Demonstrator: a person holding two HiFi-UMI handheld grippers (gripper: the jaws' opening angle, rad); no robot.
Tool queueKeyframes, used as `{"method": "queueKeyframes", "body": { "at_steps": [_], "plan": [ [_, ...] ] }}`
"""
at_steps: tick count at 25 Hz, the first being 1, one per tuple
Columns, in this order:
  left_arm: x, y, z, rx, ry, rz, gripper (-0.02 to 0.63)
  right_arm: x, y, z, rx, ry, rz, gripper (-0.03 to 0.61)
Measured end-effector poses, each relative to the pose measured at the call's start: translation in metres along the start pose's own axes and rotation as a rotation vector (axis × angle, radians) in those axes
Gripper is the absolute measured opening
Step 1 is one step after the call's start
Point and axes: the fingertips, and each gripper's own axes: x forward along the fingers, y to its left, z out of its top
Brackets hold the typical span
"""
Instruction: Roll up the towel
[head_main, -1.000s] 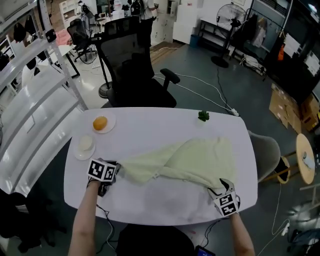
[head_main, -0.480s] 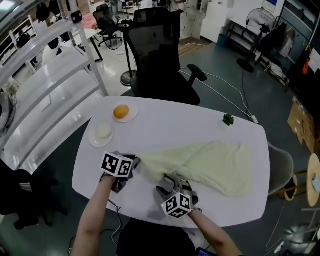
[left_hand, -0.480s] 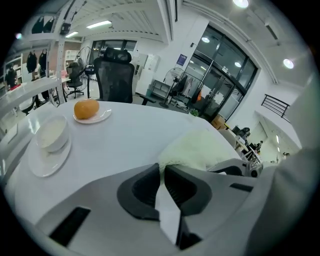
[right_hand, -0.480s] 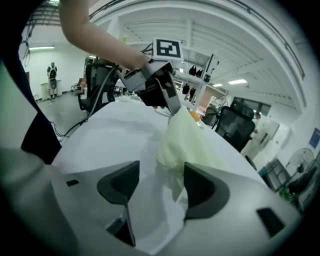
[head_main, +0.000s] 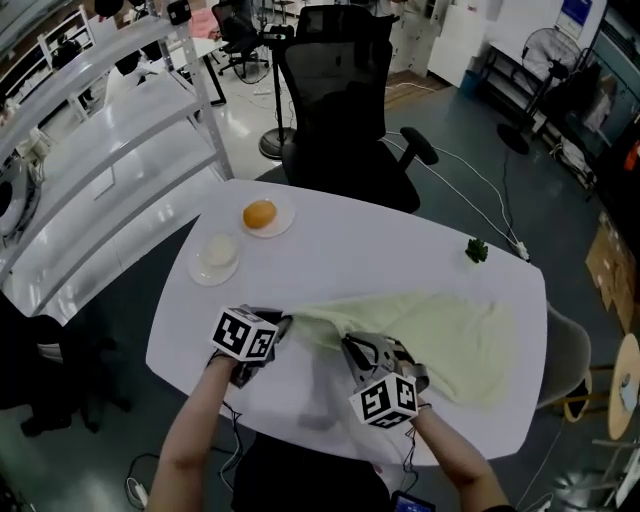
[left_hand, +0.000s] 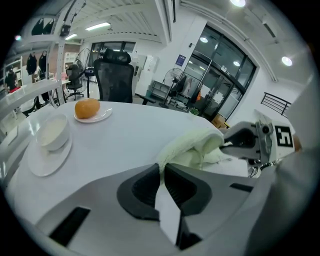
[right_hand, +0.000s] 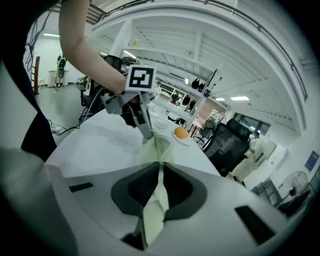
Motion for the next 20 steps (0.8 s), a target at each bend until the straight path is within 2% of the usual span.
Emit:
{"method": "queueKeyframes", "body": {
  "at_steps": [6,10,13,14,18,20],
  "plan": [
    [-0.001,-0.005,0.003,0.015,-0.018,-0.01,0.041,0.012,-0.092,0.028,-0.16,-0.003,-0.037,0.035],
    [-0.003,-0.012,0.02,-0.01,-0.086,-0.041,0.044,0.043,-0.134,0.049,-0.305,0.007,-0.022,0.034],
    [-0.005,-0.012,0.032,-0.031,-0.138,-0.023,0.057,0.073,-0.155,0.063,-0.372,0.007,-0.018,0.034],
    [-0.005,-0.01,0.035,-0.039,-0.151,-0.01,0.073,0.085,-0.161,0.066,-0.387,0.011,-0.019,0.034],
    [-0.005,0.0,0.032,-0.076,-0.165,0.045,0.206,0.132,-0.184,0.061,-0.398,0.059,-0.04,0.035],
    [-0.005,0.003,0.025,-0.089,-0.156,0.063,0.227,0.152,-0.197,0.051,-0.37,0.093,-0.072,0.04]
  ]
}}
